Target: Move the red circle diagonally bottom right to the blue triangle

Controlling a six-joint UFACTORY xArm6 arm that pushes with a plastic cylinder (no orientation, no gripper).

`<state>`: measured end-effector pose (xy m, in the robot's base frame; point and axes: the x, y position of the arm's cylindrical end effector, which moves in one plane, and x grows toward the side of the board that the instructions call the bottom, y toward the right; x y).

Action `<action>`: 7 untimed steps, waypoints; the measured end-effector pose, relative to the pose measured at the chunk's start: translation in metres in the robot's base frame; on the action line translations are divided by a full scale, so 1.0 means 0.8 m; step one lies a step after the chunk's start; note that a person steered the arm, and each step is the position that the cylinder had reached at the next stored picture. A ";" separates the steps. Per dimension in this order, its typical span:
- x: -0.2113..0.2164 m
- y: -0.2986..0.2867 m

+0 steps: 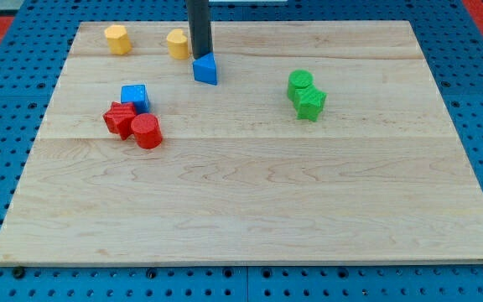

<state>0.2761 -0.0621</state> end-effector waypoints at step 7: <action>0.069 -0.073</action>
<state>0.3313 -0.1207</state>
